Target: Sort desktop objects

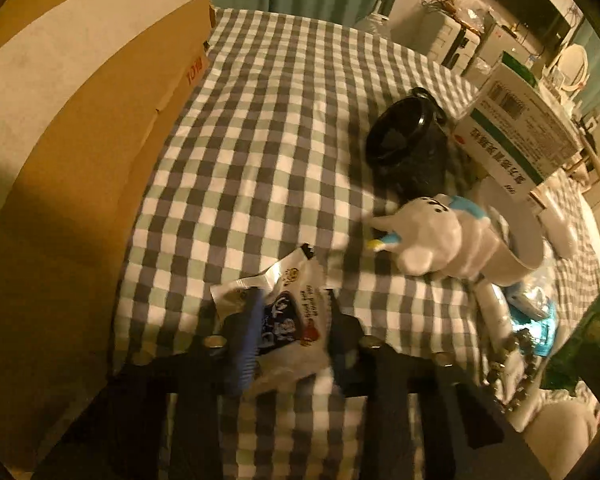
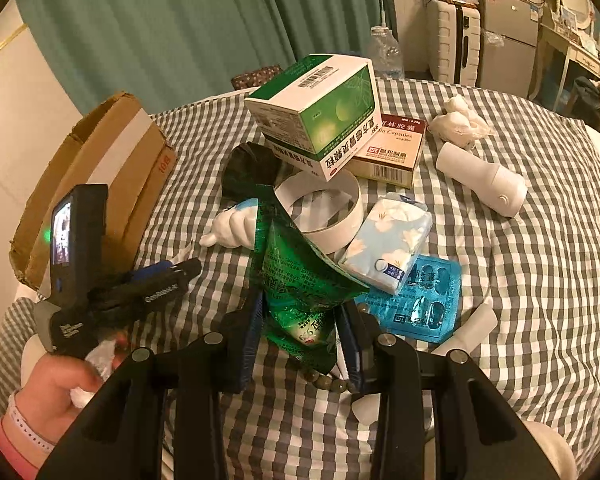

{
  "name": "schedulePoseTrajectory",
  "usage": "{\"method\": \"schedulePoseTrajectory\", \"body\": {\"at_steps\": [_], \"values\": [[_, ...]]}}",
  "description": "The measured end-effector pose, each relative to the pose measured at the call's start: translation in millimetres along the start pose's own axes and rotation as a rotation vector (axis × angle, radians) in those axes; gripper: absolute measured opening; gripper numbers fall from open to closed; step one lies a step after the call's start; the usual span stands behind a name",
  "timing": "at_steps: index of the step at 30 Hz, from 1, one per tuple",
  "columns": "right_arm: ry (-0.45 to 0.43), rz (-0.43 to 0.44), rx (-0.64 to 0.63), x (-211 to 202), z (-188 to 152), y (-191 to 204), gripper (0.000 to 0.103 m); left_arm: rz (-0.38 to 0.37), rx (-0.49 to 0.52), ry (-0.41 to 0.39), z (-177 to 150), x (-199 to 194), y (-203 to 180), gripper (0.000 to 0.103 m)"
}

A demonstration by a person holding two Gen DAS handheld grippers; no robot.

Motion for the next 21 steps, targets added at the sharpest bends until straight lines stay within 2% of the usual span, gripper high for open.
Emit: {"method": "schedulePoseTrajectory", "body": {"at_steps": [4, 8, 21], "values": [[-0.011, -0.013, -0.012, -7, -1, 4, 0.036, -0.028, -0.001, 0.002, -2, -12, -1, 0.012], [-0.034, -0.018, -0.023, -20, 1, 10, 0.036, -0.046, 0.048, -0.048, -3, -34, -13, 0.007], [-0.15, -0.02, -0.083, -82, 19, 49, 0.036, -0.134, 0.156, -0.186, 3, -126, -43, 0.004]]}}
Point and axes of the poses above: each gripper's, at about its wrist camera, not at the fingertips, and x roughly the way its jaws point, y to its left, z to its top, the point moved 10 cm from there along x, roughly the way its jaws point, and after that the axes turned 2 degrees about -x, right-handed, at the moved point
